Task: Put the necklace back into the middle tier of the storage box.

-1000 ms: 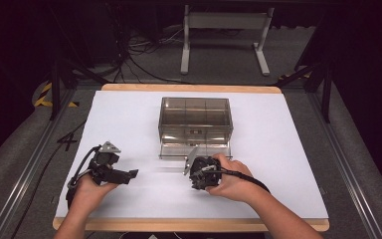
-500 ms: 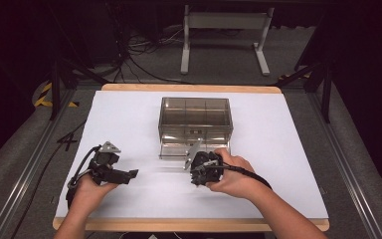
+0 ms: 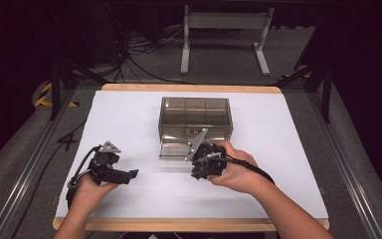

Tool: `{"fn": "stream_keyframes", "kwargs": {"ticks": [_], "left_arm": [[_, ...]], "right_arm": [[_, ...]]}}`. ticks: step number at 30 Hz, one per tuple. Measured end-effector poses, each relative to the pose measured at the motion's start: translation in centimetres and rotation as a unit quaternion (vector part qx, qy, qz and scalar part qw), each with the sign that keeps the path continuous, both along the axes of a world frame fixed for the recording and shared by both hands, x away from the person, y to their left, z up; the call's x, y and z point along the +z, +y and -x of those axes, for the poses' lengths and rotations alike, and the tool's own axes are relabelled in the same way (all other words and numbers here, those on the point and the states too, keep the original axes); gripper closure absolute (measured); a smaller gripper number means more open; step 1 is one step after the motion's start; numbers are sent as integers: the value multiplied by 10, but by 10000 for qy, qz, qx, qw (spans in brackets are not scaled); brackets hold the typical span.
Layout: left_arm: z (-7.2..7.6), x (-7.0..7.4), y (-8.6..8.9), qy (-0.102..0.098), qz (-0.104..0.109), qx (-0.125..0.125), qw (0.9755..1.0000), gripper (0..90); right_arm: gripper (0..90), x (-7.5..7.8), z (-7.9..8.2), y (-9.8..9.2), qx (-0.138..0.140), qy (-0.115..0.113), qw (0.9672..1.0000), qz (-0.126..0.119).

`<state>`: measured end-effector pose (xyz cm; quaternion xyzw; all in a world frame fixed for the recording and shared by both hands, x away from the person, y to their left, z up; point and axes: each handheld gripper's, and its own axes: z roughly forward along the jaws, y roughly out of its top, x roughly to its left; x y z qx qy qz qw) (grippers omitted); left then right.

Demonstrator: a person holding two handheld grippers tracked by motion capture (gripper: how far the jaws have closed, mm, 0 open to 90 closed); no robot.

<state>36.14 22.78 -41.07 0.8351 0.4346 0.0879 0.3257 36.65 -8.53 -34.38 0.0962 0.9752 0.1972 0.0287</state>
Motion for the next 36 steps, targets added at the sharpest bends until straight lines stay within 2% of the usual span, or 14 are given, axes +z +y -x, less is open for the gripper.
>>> {"fn": "stream_keyframes", "kwargs": {"ticks": [19, 30, 36], "left_arm": [[0, 0, 1, -8, 33, 20, 10000, 106], [0, 1, 2, -17, 23, 21, 10000, 106], [0, 1, 2, -21, 17, 17, 10000, 106]], "right_arm": [[834, 22, -10, 0, -203, -52, 9998, -42], [834, 35, -17, 0, -346, -141, 9992, -137], [834, 40, -22, 1, -335, -264, 9988, -225]]}}
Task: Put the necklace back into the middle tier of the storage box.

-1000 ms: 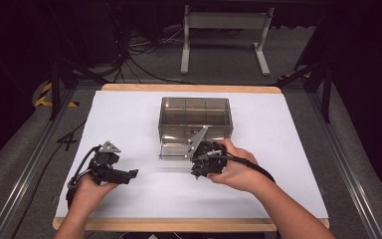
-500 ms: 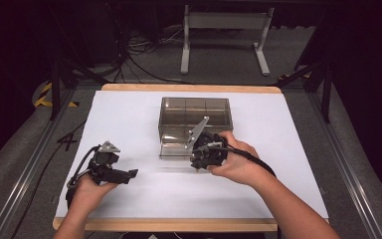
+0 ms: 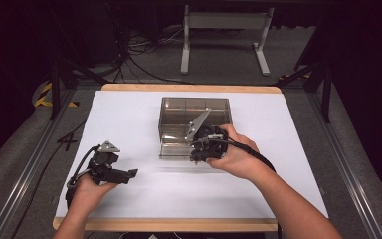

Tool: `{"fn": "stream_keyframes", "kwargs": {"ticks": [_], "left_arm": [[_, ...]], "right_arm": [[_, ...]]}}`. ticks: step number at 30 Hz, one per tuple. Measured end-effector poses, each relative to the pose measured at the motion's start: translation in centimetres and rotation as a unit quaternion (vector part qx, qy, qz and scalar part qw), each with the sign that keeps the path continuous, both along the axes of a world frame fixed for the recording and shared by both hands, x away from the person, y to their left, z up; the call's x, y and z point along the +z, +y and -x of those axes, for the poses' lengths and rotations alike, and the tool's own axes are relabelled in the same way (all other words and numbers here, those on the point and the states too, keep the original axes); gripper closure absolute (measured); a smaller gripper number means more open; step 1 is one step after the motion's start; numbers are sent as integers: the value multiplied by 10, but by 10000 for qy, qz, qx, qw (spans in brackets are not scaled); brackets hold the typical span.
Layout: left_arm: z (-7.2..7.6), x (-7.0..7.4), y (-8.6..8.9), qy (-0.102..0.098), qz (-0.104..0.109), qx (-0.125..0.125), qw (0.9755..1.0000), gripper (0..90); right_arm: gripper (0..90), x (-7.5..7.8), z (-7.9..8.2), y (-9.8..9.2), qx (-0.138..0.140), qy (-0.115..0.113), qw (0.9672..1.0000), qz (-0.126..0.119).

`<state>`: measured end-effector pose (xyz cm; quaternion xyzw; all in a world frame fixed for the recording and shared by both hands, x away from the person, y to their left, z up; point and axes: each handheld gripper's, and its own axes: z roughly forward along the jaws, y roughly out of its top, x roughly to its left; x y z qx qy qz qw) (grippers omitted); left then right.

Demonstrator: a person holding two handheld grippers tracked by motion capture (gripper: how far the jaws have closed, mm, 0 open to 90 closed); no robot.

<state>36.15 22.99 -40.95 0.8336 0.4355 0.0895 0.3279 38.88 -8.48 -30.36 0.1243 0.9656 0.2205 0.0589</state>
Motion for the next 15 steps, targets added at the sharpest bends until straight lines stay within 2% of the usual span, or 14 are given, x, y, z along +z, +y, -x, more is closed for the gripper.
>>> {"fn": "stream_keyframes", "kwargs": {"ticks": [7, 15], "left_arm": [[0, 0, 0, -4, 1, 2, 10000, 106], [0, 0, 0, -8, -1, -6, 10000, 106]], "right_arm": [[834, 3, -6, 1, -165, -46, 9998, -99], [834, 4, -12, 2, -463, -58, 9989, -75]]}}
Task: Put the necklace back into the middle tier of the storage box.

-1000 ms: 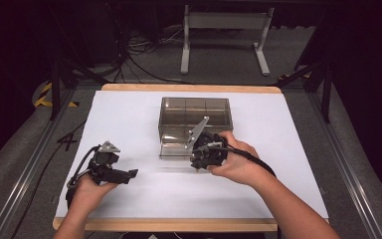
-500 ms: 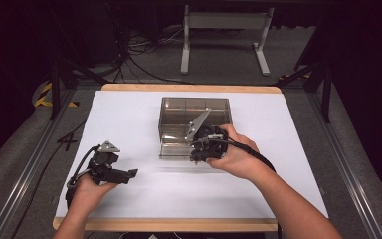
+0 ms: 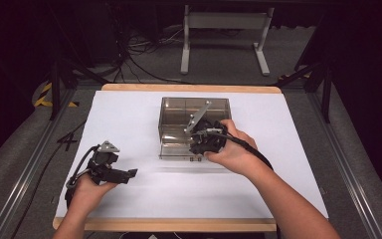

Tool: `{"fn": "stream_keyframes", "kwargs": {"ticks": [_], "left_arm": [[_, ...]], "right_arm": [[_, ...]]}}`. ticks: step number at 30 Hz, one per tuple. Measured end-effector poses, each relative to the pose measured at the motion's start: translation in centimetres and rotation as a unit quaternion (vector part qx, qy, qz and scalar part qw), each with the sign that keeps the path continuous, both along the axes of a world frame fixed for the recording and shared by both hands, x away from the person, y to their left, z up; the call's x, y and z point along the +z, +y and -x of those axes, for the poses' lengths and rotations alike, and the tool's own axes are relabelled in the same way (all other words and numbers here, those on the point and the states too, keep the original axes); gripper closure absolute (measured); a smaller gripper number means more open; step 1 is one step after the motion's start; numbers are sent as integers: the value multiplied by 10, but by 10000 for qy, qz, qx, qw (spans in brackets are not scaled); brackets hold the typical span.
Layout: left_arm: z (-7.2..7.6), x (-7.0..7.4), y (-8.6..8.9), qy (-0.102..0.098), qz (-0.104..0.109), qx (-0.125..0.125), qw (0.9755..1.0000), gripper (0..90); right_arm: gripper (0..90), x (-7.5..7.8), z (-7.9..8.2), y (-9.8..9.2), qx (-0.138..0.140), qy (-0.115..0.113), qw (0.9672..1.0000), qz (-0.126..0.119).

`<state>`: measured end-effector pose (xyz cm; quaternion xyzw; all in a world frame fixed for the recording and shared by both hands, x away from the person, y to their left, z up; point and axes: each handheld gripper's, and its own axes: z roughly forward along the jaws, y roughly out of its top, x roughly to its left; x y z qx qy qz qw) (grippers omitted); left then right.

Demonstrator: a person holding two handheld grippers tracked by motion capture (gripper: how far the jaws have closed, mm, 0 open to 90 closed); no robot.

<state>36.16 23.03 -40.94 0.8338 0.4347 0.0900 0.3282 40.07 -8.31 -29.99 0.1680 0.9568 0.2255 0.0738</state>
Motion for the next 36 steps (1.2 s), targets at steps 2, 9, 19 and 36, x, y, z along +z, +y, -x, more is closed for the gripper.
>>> {"fn": "stream_keyframes", "kwargs": {"ticks": [2, 9, 19, 36], "left_arm": [[0, 0, -1, -12, -24, 8, 10000, 106], [0, 0, 0, 11, -6, 3, 10000, 106], [0, 0, 0, 3, -9, -9, 10000, 105], [0, 0, 0, 14, 11, 3, 10000, 105]], "right_arm": [[834, -1, -3, 0, -127, -19, 9999, 15], [834, -3, -12, -1, -240, -18, 9997, 26], [834, -8, -23, -4, -318, 14, 9995, 18], [833, -27, -42, 1, -413, 196, 9986, 255]]}}
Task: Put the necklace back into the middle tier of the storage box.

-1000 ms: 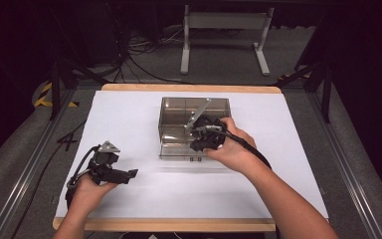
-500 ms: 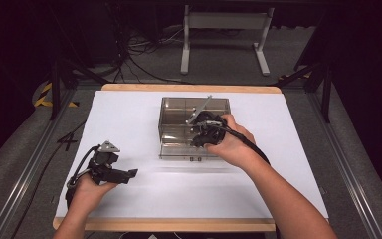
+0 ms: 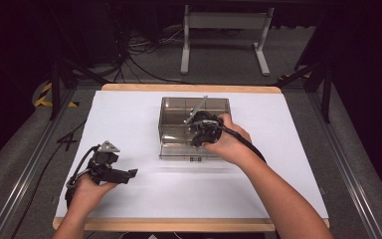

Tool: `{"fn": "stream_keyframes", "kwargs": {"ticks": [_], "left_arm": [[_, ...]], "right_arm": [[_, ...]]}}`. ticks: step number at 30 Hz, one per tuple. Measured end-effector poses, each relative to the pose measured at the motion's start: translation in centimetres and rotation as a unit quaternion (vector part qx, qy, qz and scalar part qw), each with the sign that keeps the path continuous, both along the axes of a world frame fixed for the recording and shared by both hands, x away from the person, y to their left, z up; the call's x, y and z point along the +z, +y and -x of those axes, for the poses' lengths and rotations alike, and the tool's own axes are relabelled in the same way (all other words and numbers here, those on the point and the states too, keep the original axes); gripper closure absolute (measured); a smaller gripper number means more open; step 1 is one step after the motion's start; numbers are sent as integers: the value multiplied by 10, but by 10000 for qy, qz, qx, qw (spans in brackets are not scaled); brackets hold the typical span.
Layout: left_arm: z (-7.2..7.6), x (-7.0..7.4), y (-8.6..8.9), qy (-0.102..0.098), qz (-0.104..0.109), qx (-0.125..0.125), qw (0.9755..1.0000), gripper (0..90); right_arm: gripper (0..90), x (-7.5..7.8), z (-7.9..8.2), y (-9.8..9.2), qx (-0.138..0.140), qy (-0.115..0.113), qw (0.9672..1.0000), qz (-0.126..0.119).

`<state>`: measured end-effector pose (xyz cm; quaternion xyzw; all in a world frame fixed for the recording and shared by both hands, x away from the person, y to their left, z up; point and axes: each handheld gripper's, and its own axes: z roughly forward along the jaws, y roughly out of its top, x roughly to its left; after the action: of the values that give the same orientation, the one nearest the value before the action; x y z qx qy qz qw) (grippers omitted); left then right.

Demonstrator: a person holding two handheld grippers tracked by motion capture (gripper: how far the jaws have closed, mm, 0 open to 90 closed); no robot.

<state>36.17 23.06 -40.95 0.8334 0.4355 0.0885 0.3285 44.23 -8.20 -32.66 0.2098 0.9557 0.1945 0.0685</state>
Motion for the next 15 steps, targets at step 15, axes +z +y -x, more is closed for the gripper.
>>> {"fn": "stream_keyframes", "kwargs": {"ticks": [15], "left_arm": [[0, 0, 1, -10, 4, 5, 10000, 105]], "right_arm": [[832, -18, -9, 3, -51, 170, 9996, 225]]}}
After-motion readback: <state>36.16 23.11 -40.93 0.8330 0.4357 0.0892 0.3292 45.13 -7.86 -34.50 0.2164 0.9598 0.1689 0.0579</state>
